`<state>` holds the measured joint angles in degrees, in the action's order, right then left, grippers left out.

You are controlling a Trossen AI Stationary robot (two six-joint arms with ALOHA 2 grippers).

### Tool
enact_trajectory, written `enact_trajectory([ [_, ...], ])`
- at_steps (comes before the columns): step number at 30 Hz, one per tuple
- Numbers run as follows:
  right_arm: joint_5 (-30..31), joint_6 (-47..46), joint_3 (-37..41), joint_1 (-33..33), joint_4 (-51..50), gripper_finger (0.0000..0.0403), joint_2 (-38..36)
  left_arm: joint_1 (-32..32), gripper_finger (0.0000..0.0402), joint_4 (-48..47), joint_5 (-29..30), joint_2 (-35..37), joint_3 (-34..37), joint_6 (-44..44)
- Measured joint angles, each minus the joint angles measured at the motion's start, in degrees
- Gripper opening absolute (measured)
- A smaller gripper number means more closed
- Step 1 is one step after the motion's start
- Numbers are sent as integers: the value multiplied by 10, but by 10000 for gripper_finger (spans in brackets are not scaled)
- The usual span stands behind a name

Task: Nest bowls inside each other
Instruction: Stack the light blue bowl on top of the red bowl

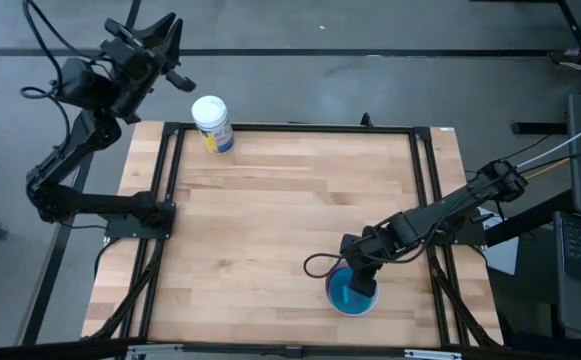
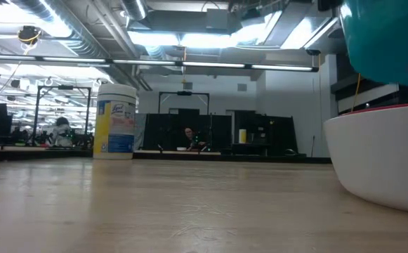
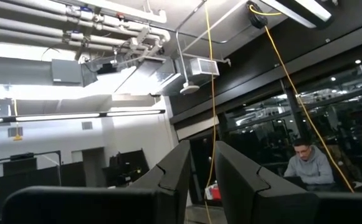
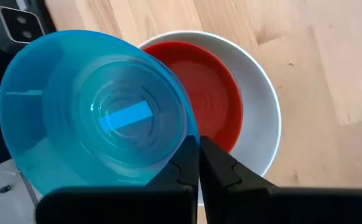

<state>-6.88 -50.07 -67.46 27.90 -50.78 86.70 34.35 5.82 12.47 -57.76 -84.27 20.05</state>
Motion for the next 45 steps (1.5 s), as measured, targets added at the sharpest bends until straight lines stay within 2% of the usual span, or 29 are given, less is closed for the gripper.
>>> enact_trajectory([
  [18,-31,30,107,-29,90,0,0,-4,70,-18,-7,9,0,-15],
  [34,-59,71,152,-57,131,1,0,-14,70,-26,-4,9,0,-15],
  [37,-58,69,153,-57,157,17,-2,-14,70,-28,-1,9,0,-15],
  [45,-76,18,152,-57,194,94,-3,-14,70,-29,-1,9,0,-13],
])
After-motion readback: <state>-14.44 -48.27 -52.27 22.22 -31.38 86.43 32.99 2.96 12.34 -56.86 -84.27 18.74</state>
